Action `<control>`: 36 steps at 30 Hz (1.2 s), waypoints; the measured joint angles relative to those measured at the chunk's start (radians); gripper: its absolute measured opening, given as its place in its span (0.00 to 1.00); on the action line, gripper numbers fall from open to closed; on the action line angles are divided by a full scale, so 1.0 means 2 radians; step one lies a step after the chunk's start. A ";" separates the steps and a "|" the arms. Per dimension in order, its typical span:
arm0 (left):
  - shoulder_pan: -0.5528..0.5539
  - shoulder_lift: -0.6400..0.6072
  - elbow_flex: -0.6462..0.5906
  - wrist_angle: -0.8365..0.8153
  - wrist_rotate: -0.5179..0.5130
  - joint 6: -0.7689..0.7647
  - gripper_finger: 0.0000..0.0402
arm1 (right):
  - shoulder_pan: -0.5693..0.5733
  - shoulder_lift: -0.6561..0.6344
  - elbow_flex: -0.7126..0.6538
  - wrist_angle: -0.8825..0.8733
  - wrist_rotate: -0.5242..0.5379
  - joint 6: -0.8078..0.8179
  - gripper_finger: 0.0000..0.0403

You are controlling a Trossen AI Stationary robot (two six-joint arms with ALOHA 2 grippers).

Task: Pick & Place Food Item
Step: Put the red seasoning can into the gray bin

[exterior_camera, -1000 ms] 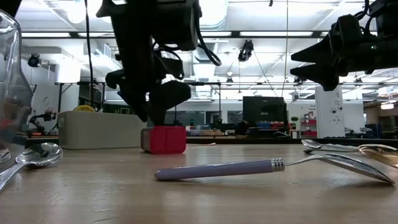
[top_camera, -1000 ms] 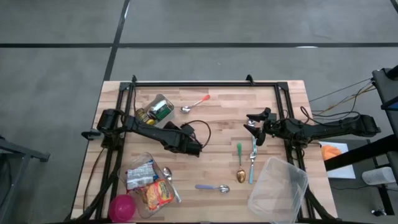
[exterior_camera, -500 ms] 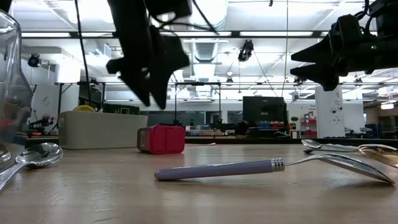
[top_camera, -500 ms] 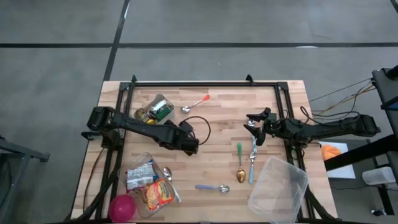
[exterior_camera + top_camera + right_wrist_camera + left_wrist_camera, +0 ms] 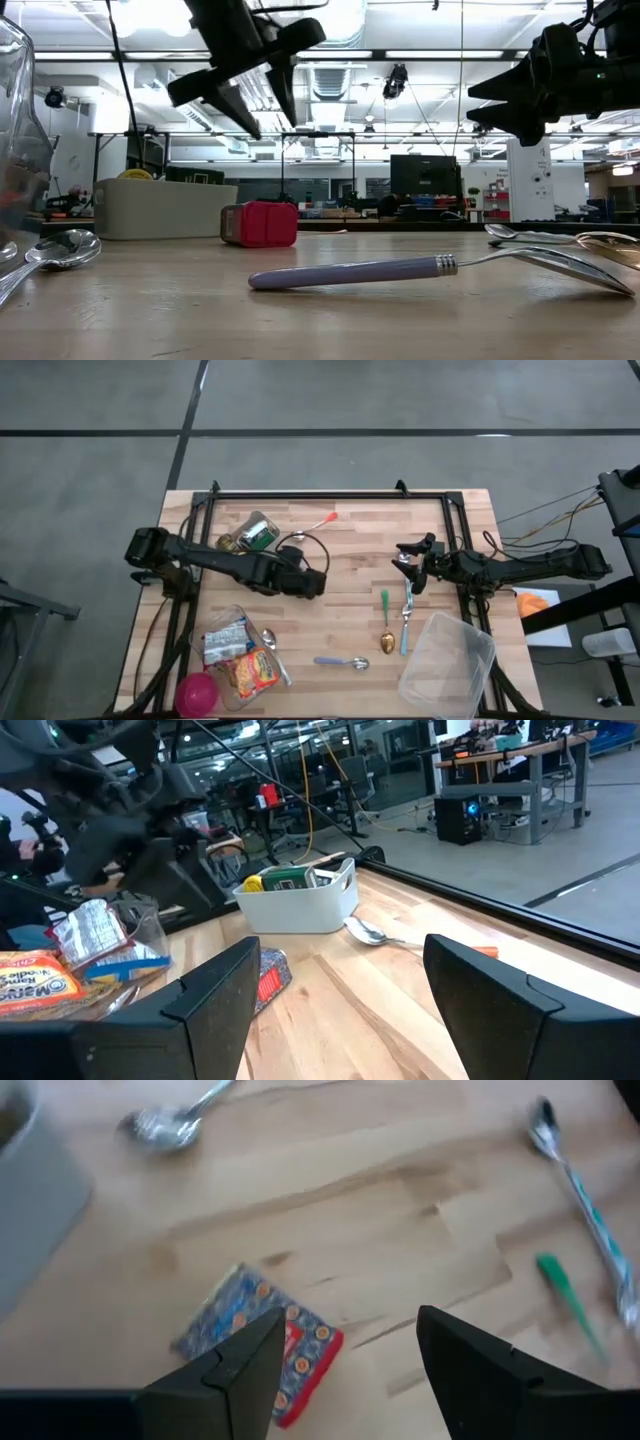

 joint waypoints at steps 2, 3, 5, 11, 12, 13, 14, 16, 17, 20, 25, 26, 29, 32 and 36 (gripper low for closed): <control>0.001 0.000 0.000 -0.016 -0.008 -0.069 0.58 | 0.000 0.000 0.000 0.000 0.000 0.000 0.69; 0.004 0.000 0.000 -0.026 -0.019 -0.110 0.58 | 0.000 0.000 0.000 0.000 0.000 0.000 0.69; 0.009 0.000 -0.002 -0.043 -0.027 -0.182 0.58 | 0.000 0.000 0.000 0.000 0.000 0.000 0.69; 0.012 0.000 -0.003 -0.042 -0.010 -0.227 0.60 | 0.000 0.000 0.000 0.000 0.000 0.000 0.69; 0.012 0.001 -0.003 -0.041 -0.008 -0.224 0.62 | 0.000 0.000 0.000 0.000 0.000 0.000 0.69; 0.012 0.001 -0.003 -0.040 -0.008 -0.221 0.64 | 0.000 0.000 0.000 0.000 0.000 0.000 0.69; 0.012 0.001 -0.003 -0.039 -0.008 -0.220 0.66 | 0.000 0.000 0.000 0.000 0.000 0.000 0.69; 0.013 0.001 -0.003 -0.037 -0.008 -0.220 0.70 | 0.000 0.000 0.000 0.000 0.000 0.000 0.69; 0.013 0.001 -0.003 -0.034 -0.008 -0.221 0.73 | 0.000 0.000 0.000 0.000 0.000 0.000 0.69; 0.012 0.001 -0.003 -0.025 -0.008 -0.224 0.79 | 0.000 0.000 0.000 0.000 0.000 0.000 0.69; 0.013 0.001 -0.003 -0.017 -0.008 -0.236 0.88 | 0.000 0.000 0.000 0.000 0.000 0.000 0.69; 0.013 0.001 -0.003 -0.017 -0.008 -0.243 0.90 | 0.000 0.000 0.000 0.000 0.000 0.000 0.69; 0.014 0.001 -0.003 -0.018 0.003 -0.275 0.93 | 0.000 0.000 0.000 0.000 0.000 0.000 0.69; 0.022 0.001 -0.003 -0.021 0.023 -0.293 0.94 | 0.000 0.000 0.000 0.000 0.000 0.000 0.69; 0.037 0.003 -0.003 -0.024 0.058 -0.320 0.94 | 0.000 0.000 0.000 0.000 0.000 0.000 0.69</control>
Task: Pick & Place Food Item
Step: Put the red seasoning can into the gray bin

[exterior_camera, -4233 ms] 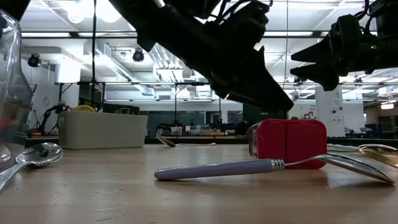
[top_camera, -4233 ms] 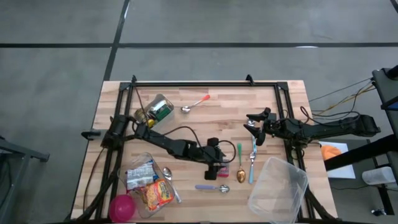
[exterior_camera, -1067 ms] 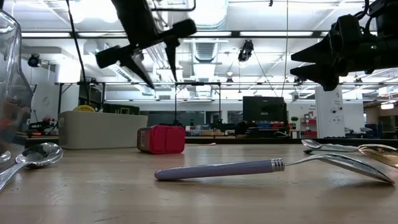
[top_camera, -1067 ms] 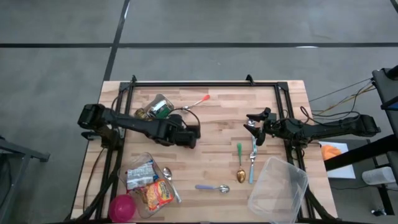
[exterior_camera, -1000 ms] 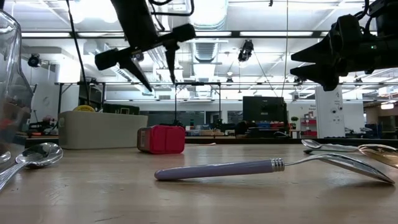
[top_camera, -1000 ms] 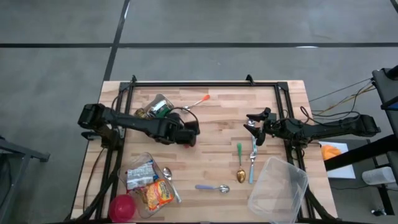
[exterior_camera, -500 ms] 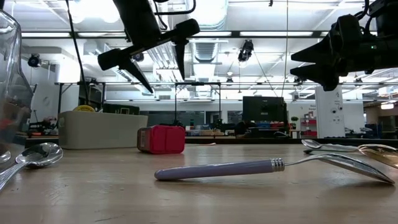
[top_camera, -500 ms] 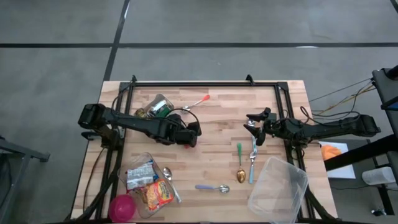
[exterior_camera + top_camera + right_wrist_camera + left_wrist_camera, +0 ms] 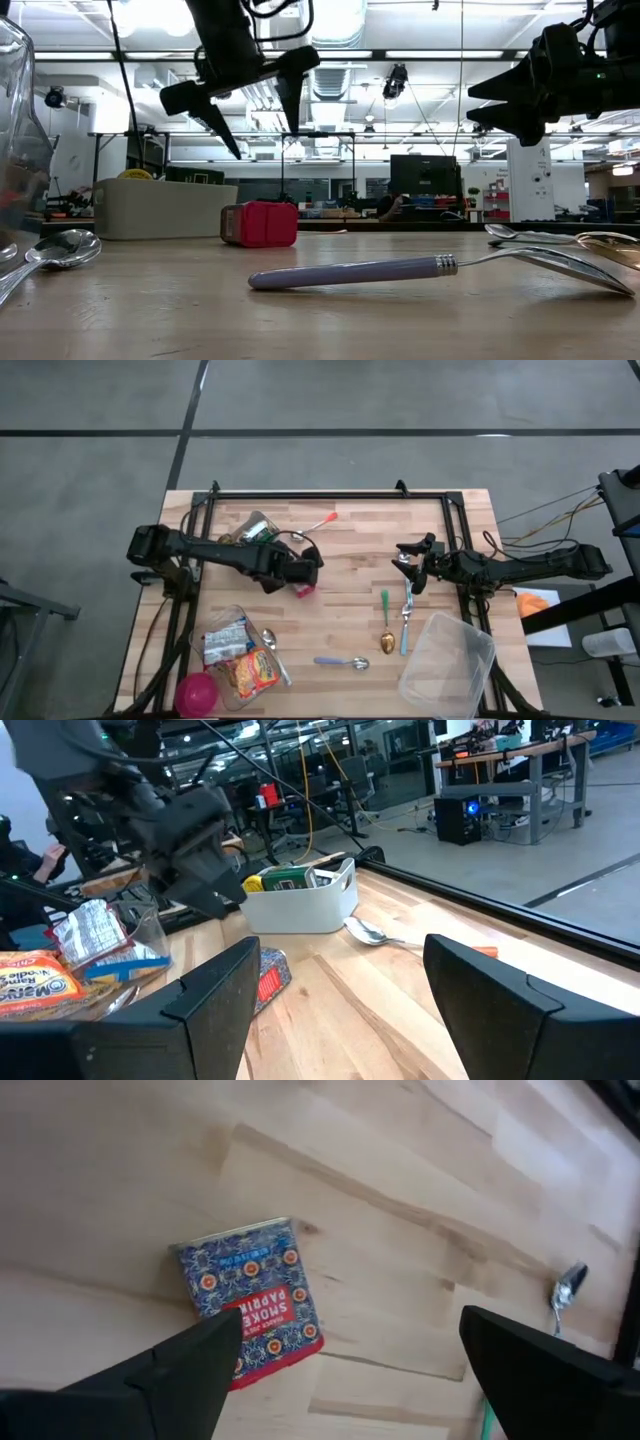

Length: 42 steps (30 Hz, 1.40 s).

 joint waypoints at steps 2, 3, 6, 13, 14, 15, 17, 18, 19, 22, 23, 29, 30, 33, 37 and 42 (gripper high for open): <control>0.004 0.007 0.001 -0.003 0.007 -0.008 0.94 | 0.000 0.000 0.000 0.000 0.000 0.000 0.69; 0.006 0.012 0.001 -0.004 0.010 -0.013 0.94 | 0.000 0.000 0.000 0.000 0.000 0.000 0.69; 0.012 0.026 0.005 -0.010 0.034 -0.048 0.94 | 0.000 0.000 0.000 0.000 0.000 0.000 0.69; 0.025 0.038 0.004 -0.024 0.099 -0.097 0.94 | 0.000 0.000 0.000 0.000 0.000 0.000 0.69; 0.026 0.039 0.004 -0.024 0.099 -0.096 0.94 | 0.000 0.000 0.000 0.000 0.000 0.000 0.69; 0.027 0.039 0.004 -0.023 0.098 -0.096 0.94 | 0.000 0.000 0.000 0.000 0.000 0.000 0.69; 0.028 0.043 0.004 -0.016 0.097 -0.096 0.94 | 0.000 0.000 0.000 0.000 0.000 0.000 0.69; 0.028 0.045 0.004 -0.015 0.097 -0.096 0.94 | 0.000 0.000 0.000 0.000 0.000 0.000 0.69; 0.028 0.048 0.004 -0.016 0.097 -0.096 0.94 | 0.000 0.000 0.000 0.000 0.000 0.000 0.69; 0.029 0.061 0.004 -0.014 0.098 -0.096 0.94 | 0.000 0.000 0.000 0.000 0.000 0.000 0.69; 0.029 0.066 0.004 -0.012 0.098 -0.096 0.94 | 0.000 0.000 0.000 0.000 0.000 0.000 0.69; 0.033 0.083 0.004 0.007 0.098 -0.090 0.94 | 0.000 0.000 0.000 0.000 0.000 0.000 0.69; 0.033 0.086 0.004 0.007 0.099 -0.090 0.94 | 0.000 0.000 0.000 0.000 0.000 0.000 0.69; 0.034 0.097 0.004 0.007 0.100 -0.092 0.94 | 0.000 0.000 0.000 0.000 0.000 0.000 0.69; 0.035 0.111 0.004 0.009 0.103 -0.094 0.94 | 0.000 0.000 0.000 0.000 0.000 0.000 0.69; 0.036 0.118 0.003 0.012 0.103 -0.094 0.94 | 0.000 0.000 0.000 0.000 0.000 0.000 0.69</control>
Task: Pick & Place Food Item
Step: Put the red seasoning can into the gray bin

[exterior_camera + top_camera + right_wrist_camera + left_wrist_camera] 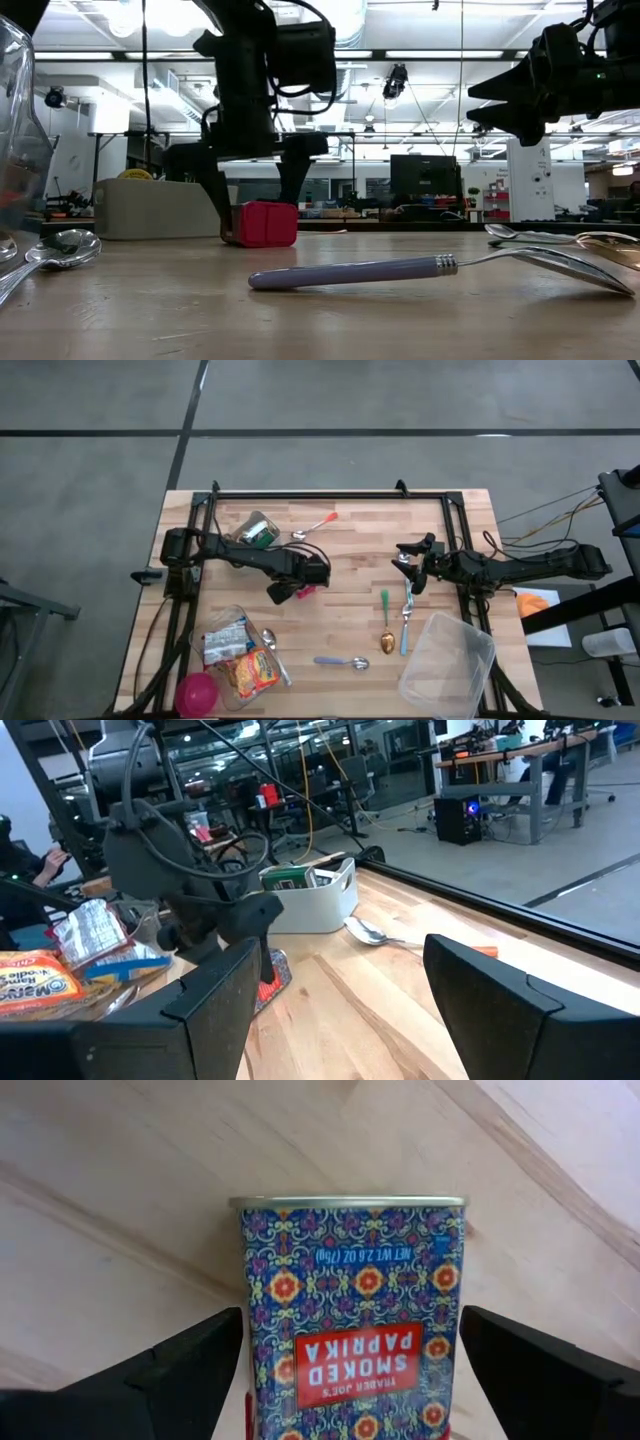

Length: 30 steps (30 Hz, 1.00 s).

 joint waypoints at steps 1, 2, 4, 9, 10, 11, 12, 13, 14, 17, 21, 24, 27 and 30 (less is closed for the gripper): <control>0.000 0.000 0.000 0.000 0.000 0.000 0.94 | 0.000 0.000 0.000 0.000 0.000 0.000 0.69; 0.000 0.000 0.000 0.000 0.000 0.000 0.94 | 0.000 0.000 0.000 0.000 0.000 0.000 0.69; 0.000 0.000 0.000 0.000 0.001 0.000 0.94 | 0.000 0.000 0.000 0.000 0.000 0.000 0.69; 0.000 0.006 -0.002 0.001 0.001 0.000 0.94 | 0.000 0.000 0.000 0.000 0.000 0.000 0.69; 0.000 0.008 -0.003 0.000 0.001 0.000 0.94 | 0.000 0.000 0.000 0.000 0.000 0.000 0.69; 0.000 0.012 -0.003 0.001 0.001 0.000 0.94 | 0.000 0.000 0.000 0.000 0.000 0.000 0.69; 0.000 0.014 -0.003 0.003 0.001 0.000 0.94 | 0.000 0.000 0.000 0.000 0.000 0.000 0.69; 0.000 0.016 -0.003 0.004 0.001 0.000 0.94 | 0.000 0.000 0.000 0.000 0.000 0.000 0.69; 0.000 0.017 -0.003 0.005 0.001 0.000 0.94 | 0.000 0.000 0.000 0.000 0.000 0.000 0.69; 0.000 0.019 -0.003 0.007 0.001 0.000 0.94 | 0.000 0.000 0.000 0.000 0.000 0.000 0.69; 0.000 0.019 -0.003 0.008 0.001 0.001 0.94 | 0.000 0.000 0.000 0.000 0.000 0.000 0.69; 0.000 0.019 -0.003 0.008 0.001 0.002 0.91 | 0.000 0.000 0.000 0.000 0.000 0.000 0.69; 0.000 0.019 -0.003 0.008 0.001 0.002 0.85 | 0.000 0.000 0.000 0.000 0.000 0.000 0.69; 0.000 0.019 -0.003 0.007 0.001 0.004 0.79 | 0.000 0.000 0.000 0.000 0.000 0.000 0.69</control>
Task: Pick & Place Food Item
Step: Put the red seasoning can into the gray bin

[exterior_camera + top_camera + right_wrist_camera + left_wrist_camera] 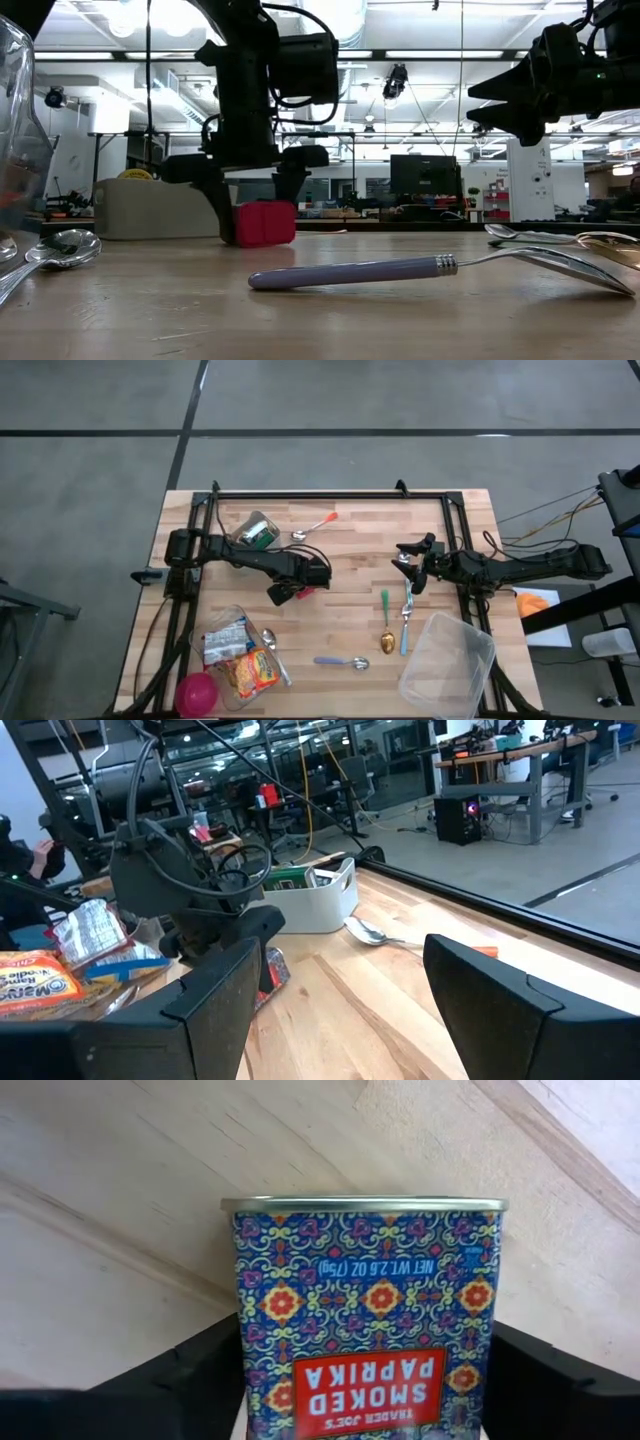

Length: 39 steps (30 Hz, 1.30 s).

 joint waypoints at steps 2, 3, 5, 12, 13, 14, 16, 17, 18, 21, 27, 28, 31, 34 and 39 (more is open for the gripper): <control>0.000 0.000 0.000 0.000 0.000 0.000 0.75 | 0.000 0.000 0.000 0.000 0.000 0.000 0.69; 0.000 0.000 0.000 0.000 0.000 0.001 0.73 | 0.000 0.000 0.000 0.000 0.000 0.000 0.69; 0.000 0.000 0.000 0.000 0.000 0.002 0.70 | 0.000 0.000 0.000 0.000 0.000 0.000 0.69; 0.000 0.000 0.000 0.000 0.000 0.002 0.69 | 0.000 0.000 0.000 0.000 0.000 0.000 0.69; 0.000 0.000 0.000 0.000 0.000 0.002 0.69 | 0.000 0.000 0.000 0.000 0.000 0.000 0.69; 0.000 0.000 0.000 0.001 0.000 0.002 0.70 | 0.000 0.000 0.000 0.000 0.000 0.000 0.69; 0.000 0.000 0.000 0.001 0.000 0.001 0.70 | 0.000 0.000 0.000 0.000 0.000 0.000 0.69; 0.000 0.000 0.000 0.001 0.000 0.002 0.70 | 0.000 0.000 0.000 0.000 0.000 0.000 0.69; 0.000 0.000 0.000 0.001 0.000 0.002 0.70 | 0.000 0.000 0.000 0.000 0.000 0.000 0.69; 0.000 -0.001 0.000 0.001 0.000 0.003 0.71 | 0.000 0.000 0.000 0.000 0.000 0.000 0.69; 0.000 -0.024 0.000 0.003 0.000 0.031 0.71 | 0.000 0.000 0.000 0.000 0.000 0.000 0.69; 0.000 -0.030 0.000 0.002 0.000 0.037 0.71 | 0.000 0.000 0.000 0.000 0.000 0.000 0.69; 0.000 -0.047 0.000 -0.004 -0.006 0.067 0.71 | 0.000 0.000 0.000 0.000 0.000 0.000 0.69; 0.000 -0.069 0.000 -0.015 -0.031 0.110 0.71 | 0.000 0.000 0.000 0.000 0.000 0.000 0.69; 0.000 -0.119 0.000 -0.024 -0.082 0.249 0.71 | 0.000 0.000 0.000 0.000 0.000 0.000 0.69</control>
